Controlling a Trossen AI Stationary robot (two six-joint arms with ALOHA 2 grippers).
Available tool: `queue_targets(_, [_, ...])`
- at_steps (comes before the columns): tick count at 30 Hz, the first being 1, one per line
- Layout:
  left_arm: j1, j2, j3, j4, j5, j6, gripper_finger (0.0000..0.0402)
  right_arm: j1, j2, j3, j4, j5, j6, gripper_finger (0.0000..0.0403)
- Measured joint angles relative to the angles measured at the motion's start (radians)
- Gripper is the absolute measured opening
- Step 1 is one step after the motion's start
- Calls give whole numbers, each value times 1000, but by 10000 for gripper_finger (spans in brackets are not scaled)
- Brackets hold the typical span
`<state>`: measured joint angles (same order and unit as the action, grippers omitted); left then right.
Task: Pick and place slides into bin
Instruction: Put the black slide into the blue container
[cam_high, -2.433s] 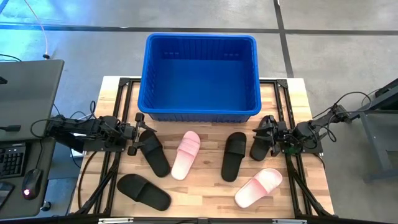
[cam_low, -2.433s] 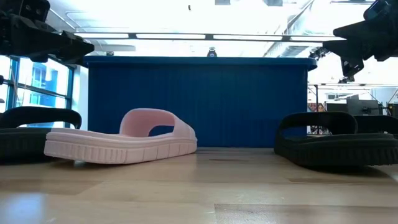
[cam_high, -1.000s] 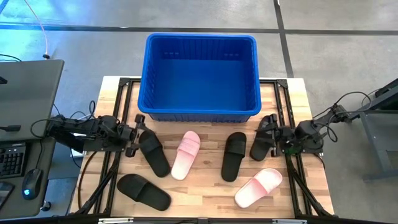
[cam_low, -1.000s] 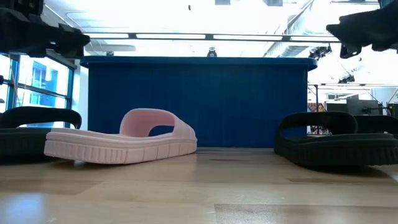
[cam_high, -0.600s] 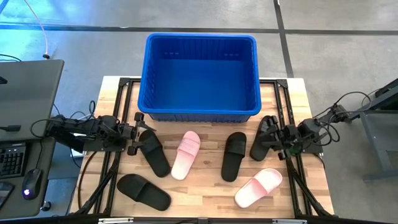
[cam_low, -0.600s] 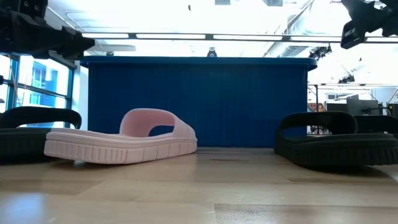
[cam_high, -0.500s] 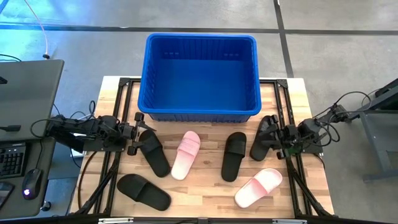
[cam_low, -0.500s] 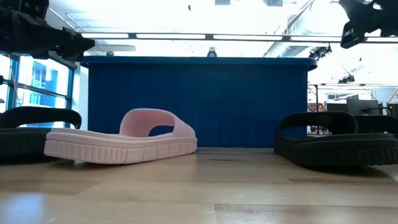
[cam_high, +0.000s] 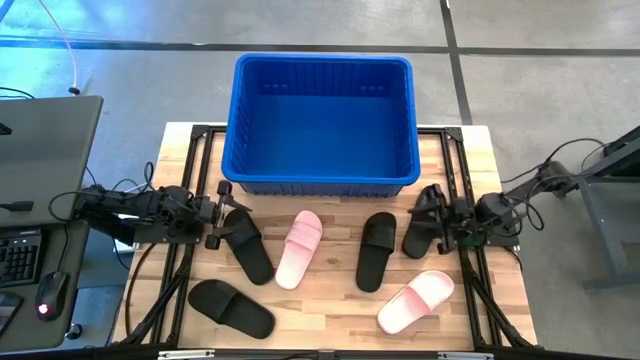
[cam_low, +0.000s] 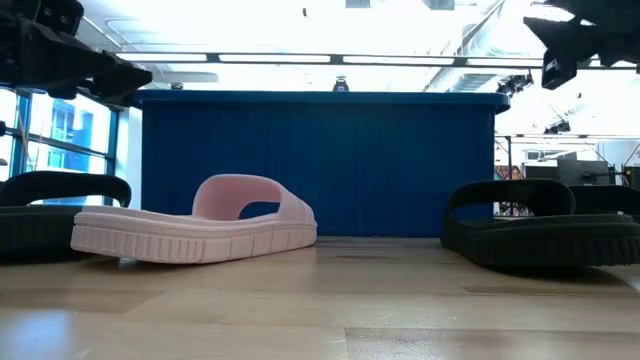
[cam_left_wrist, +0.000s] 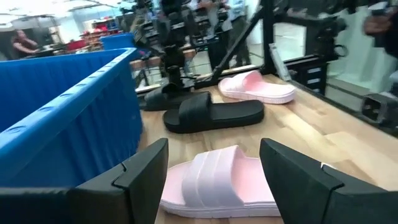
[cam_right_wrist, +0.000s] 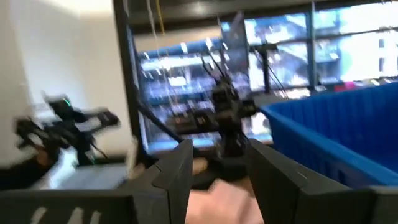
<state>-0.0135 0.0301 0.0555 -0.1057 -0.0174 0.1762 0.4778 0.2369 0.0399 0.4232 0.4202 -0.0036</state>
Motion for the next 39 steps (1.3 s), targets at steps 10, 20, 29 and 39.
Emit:
queue_targets(10, [0,0,0,1,-80,-3,244,0,452,345,-381,84,220,142])
queue_targets(20, [0,0,0,3,-83,-1,243,0,869,641,-1289,96,946,142])
queue_targets(29, [0,0,0,6,-104,1,243,0,1142,699,-1641,60,1185,142])
queue_targets(39, [0,0,0,6,-107,1,243,0,1371,697,-1754,97,1262,142])
